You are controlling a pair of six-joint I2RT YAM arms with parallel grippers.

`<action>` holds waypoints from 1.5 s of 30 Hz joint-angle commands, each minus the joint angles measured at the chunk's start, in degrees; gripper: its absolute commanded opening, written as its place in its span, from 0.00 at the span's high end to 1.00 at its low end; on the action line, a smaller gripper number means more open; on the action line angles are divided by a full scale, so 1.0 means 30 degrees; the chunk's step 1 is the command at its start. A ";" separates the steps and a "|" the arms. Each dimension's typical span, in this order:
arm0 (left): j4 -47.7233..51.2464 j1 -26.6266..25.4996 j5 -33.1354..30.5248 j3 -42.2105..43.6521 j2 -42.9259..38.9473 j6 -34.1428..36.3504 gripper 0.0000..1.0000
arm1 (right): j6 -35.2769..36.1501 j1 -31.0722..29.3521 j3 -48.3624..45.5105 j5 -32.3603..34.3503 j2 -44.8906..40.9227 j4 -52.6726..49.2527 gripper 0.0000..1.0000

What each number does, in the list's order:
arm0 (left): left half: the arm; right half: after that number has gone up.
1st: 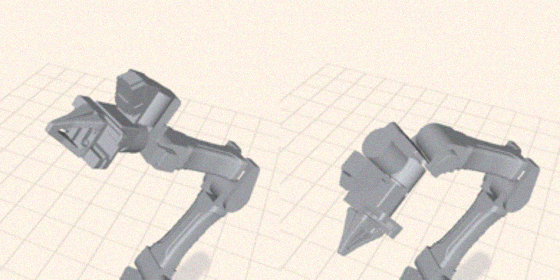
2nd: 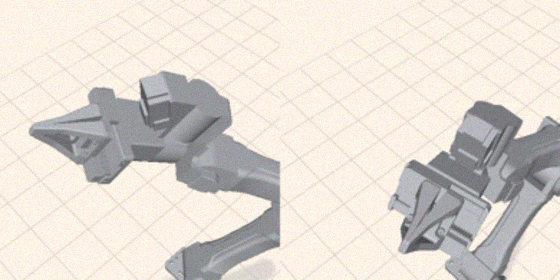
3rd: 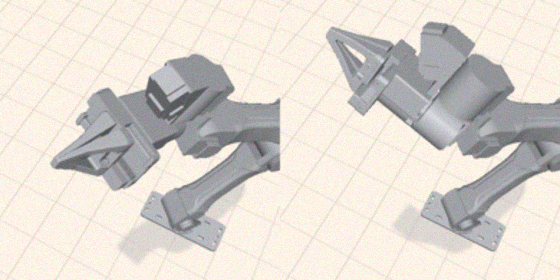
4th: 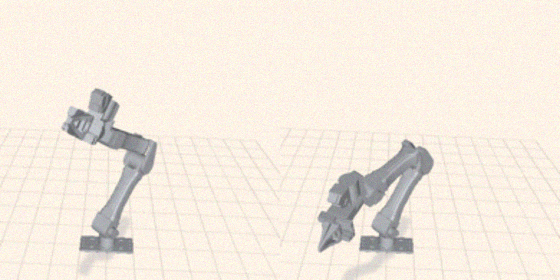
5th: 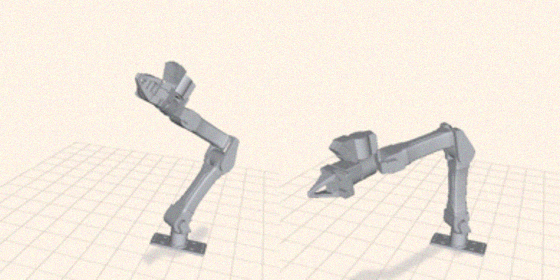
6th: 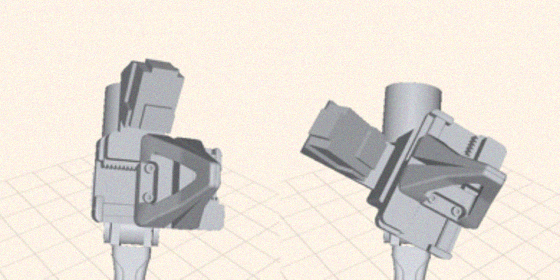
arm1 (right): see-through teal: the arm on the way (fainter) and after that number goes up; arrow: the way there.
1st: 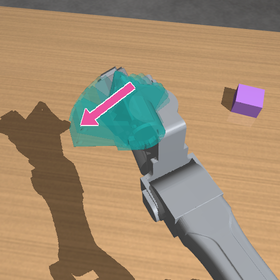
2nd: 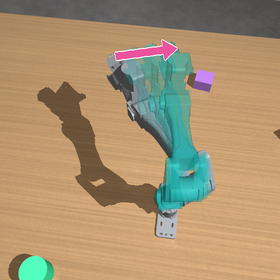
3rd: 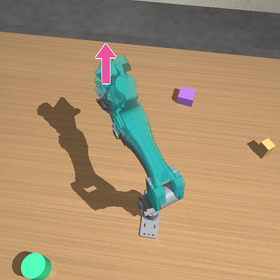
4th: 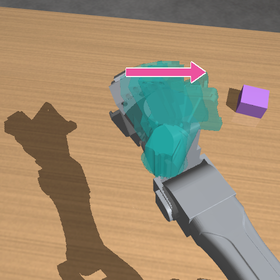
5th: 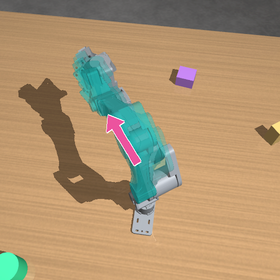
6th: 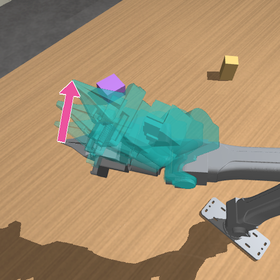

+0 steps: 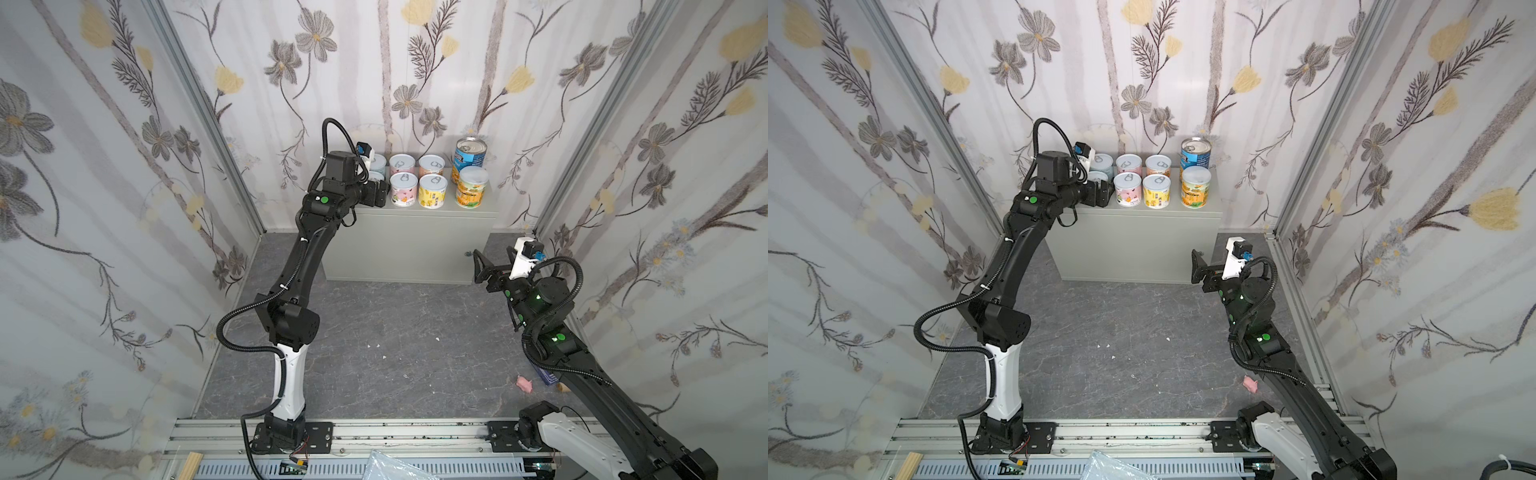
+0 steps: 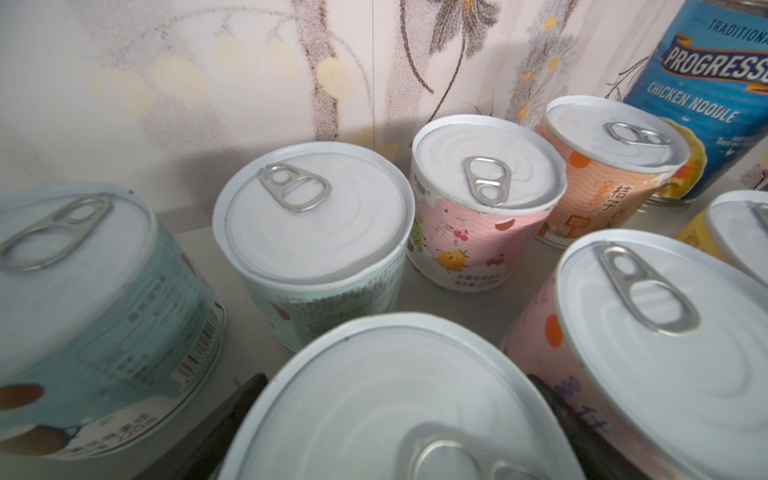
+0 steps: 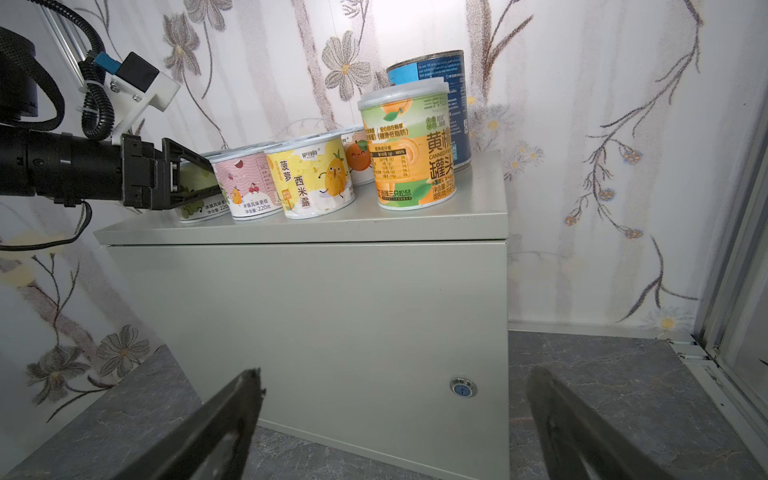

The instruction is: Place and organize the canned foods onto the counter

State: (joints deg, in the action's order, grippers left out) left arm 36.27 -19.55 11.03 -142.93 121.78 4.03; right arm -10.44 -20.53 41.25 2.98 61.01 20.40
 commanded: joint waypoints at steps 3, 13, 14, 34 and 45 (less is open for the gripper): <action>-0.0956 -0.0016 0.0133 -0.0225 -0.0647 0.0061 0.01 | -0.0066 0.0004 0.0003 -0.0053 -0.0072 -0.0092 0.00; -0.0405 -0.0025 -0.3484 0.1626 -0.3347 -0.1575 0.02 | -0.0064 0.0017 -0.0166 -0.0047 0.0095 0.0025 0.00; -0.0640 -0.0022 -0.3273 0.2487 -0.3961 -0.1907 0.04 | -0.0066 0.0008 -0.0146 -0.0050 0.0157 0.0066 0.00; -0.3710 -0.0053 -0.2954 1.0077 -0.7198 -0.2461 0.63 | -0.0242 0.0015 0.0033 -0.0387 0.0616 0.0162 0.00; -0.3493 0.0053 -0.4386 0.8159 -0.5201 -0.2409 0.66 | -0.0176 0.0019 -0.0157 -0.0130 0.0291 -0.0008 0.00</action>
State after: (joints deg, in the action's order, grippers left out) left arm 26.46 -19.31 -2.74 -116.07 104.44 -3.33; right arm -10.87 -20.49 40.88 2.76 62.06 20.38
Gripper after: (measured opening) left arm 0.342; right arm 0.996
